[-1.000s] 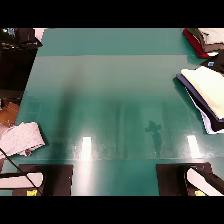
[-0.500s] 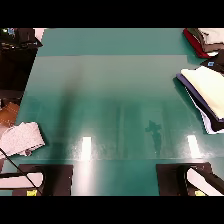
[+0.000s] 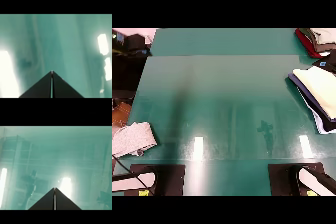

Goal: Fold the shirts.

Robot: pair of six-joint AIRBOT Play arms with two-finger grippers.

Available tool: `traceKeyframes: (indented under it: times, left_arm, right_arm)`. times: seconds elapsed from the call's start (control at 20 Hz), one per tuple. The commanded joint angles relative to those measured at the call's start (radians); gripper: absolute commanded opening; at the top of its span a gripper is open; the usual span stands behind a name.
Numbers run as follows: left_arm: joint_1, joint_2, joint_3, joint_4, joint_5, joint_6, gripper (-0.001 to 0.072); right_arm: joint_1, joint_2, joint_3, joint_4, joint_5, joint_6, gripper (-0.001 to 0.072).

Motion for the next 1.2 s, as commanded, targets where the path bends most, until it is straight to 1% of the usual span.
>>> traceKeyframes:
  times: [0.0,0.1,0.25,0.3,0.35,0.4,0.45,0.5,0.55,0.65,0.8,0.95,1.0,1.05,1.15]
  left_arm:
    - [0.000,0.114,-0.124,0.216,-0.142,-0.029,0.0021]
    - [0.000,0.217,-0.291,0.319,-0.172,-0.029,0.0022]
    - [0.000,0.356,-0.590,0.467,-0.173,-0.030,0.0024]
    - [0.000,0.386,-0.680,0.494,-0.173,-0.030,0.0024]
    - [0.000,0.407,-0.770,0.511,-0.164,-0.029,0.0045]
    - [0.000,0.417,-0.842,0.524,-0.154,-0.030,0.0305]
    - [0.000,0.421,-0.913,0.545,-0.134,-0.035,0.0623]
    - [0.000,0.421,-0.971,0.579,-0.103,-0.057,0.0655]
    - [0.000,0.421,-1.026,0.618,-0.064,-0.075,0.0655]
    - [0.000,0.421,-1.113,0.654,0.016,-0.082,0.0656]
    - [0.000,0.421,-1.198,0.657,0.120,-0.106,0.0655]
    - [0.000,0.420,-1.223,0.657,0.170,-0.111,0.0653]
    - [0.000,0.420,-1.223,0.657,0.175,-0.128,0.0653]
    - [0.000,0.420,-1.223,0.657,0.178,-0.134,0.0621]
    - [0.000,0.420,-1.223,0.656,0.177,-0.130,0.0135]
  right_arm:
    - [0.001,-0.001,0.000,0.000,-0.002,-0.001,0.0014]
    - [0.000,-0.001,0.000,0.000,-0.011,-0.020,0.0014]
    - [0.001,-0.001,0.000,0.000,-0.019,-0.024,0.0014]
    - [0.001,-0.001,0.000,0.000,-0.019,-0.024,0.0015]
    - [0.001,-0.001,0.000,0.000,-0.019,-0.024,0.0015]
    - [0.001,-0.001,0.000,0.000,-0.019,-0.024,0.0014]
    - [0.001,-0.001,0.000,0.000,-0.019,-0.025,0.0014]
    - [0.001,-0.001,0.000,0.000,-0.019,-0.028,0.0014]
    - [0.001,-0.001,0.000,0.000,-0.018,-0.036,0.0014]
    - [0.001,-0.001,0.000,0.000,-0.016,-0.039,0.0014]
    - [0.001,-0.001,0.000,0.000,-0.015,-0.039,0.0014]
    - [0.001,-0.001,0.000,0.000,-0.015,-0.039,0.0014]
    - [0.001,-0.001,0.000,0.000,-0.015,-0.039,0.0014]
    - [0.001,-0.001,0.000,0.000,-0.015,-0.039,0.0014]
    - [0.001,-0.001,0.000,0.000,-0.015,-0.039,0.0014]
